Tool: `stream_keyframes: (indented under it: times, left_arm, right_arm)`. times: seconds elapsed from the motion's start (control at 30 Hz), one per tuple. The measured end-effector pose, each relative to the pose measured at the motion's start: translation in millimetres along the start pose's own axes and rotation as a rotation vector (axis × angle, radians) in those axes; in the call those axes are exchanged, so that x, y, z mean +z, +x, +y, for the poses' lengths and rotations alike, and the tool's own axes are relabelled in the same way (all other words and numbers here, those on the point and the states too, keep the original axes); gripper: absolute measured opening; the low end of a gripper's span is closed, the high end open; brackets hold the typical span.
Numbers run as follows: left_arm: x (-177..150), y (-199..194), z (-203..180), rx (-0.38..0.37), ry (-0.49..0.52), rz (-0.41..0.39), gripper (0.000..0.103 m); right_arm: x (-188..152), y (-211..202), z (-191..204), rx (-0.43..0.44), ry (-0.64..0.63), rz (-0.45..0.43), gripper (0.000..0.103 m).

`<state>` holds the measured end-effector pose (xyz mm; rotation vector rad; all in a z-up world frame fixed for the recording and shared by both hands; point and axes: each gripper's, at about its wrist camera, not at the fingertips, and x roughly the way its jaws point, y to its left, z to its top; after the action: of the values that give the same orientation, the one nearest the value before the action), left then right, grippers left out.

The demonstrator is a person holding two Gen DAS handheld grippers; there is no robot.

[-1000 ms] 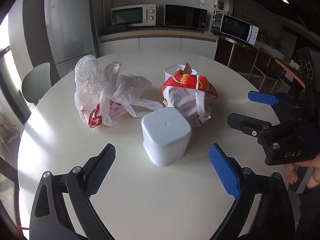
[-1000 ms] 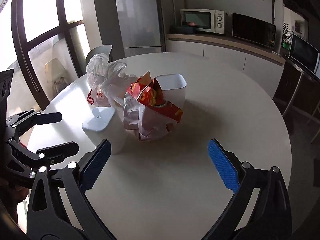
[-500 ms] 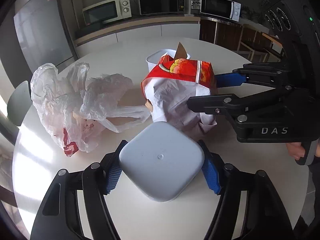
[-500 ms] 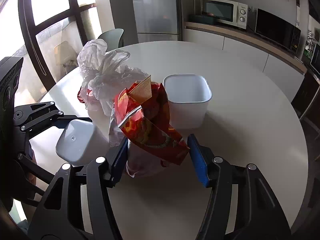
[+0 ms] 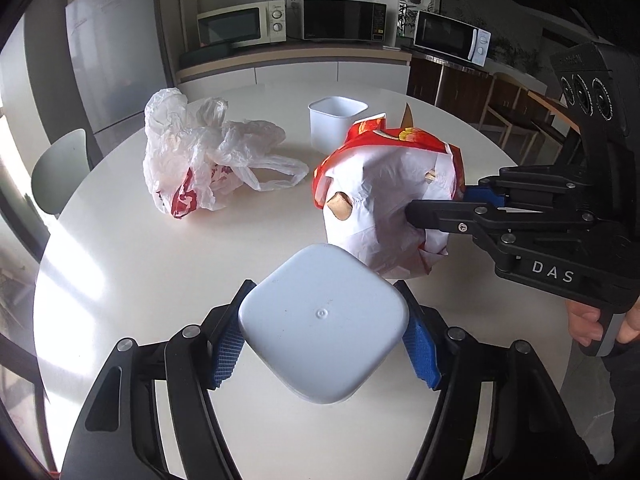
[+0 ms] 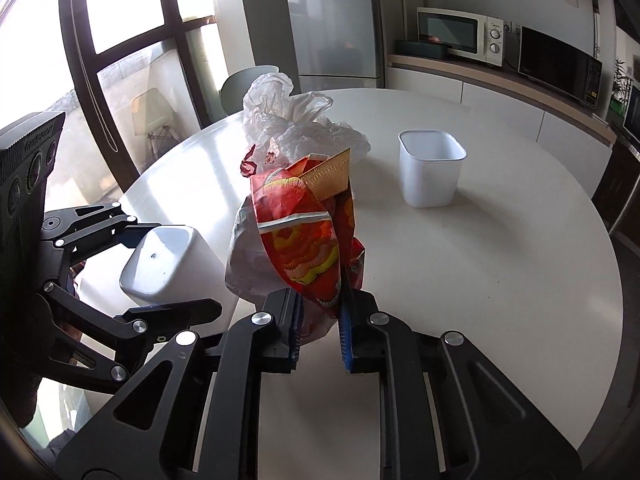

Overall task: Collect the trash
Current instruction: 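Lower the container and snack bag over the blue basket and open both tools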

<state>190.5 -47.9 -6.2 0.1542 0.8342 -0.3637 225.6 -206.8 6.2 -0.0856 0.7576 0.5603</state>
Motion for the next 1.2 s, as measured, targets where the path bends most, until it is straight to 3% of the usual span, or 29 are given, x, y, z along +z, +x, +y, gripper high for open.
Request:
stream_keyframes:
  times: [0.23, 0.47, 0.6, 0.77, 0.9, 1.07, 1.2]
  left_arm:
    - [-48.4, -54.6, -5.3, 0.007, -0.043, -0.026, 0.068]
    - [-118.6, -106.7, -13.9, -0.054, -0.032, -0.086, 0.068]
    - [-160.0, -117.2, -23.8, -0.048, -0.038, -0.054, 0.068]
    - [-206.1, -111.0, -29.1, -0.07, -0.081, -0.013, 0.068]
    - [-236.4, -86.6, -26.5, -0.075, -0.156, 0.043, 0.068]
    - [-263.8, -35.2, -34.3, 0.066, -0.143, 0.129, 0.068]
    - [-268.8, 7.6, -37.4, 0.053, -0.158, 0.242, 0.068]
  right_arm:
    - [-43.4, -47.4, 48.4, 0.067, -0.022, -0.031, 0.014]
    - [-105.5, -81.8, 97.8, 0.161, -0.056, -0.051, 0.014]
    - [-144.4, -93.0, 116.0, 0.175, -0.072, -0.048, 0.014]
    - [-193.4, -107.5, 134.6, 0.231, -0.093, -0.077, 0.014]
    - [-229.2, -87.9, 139.1, 0.222, -0.062, 0.005, 0.014]
    - [-266.7, -51.3, 137.2, 0.151, -0.05, 0.096, 0.014]
    - [-291.0, -9.3, 123.9, 0.108, 0.019, 0.212, 0.014]
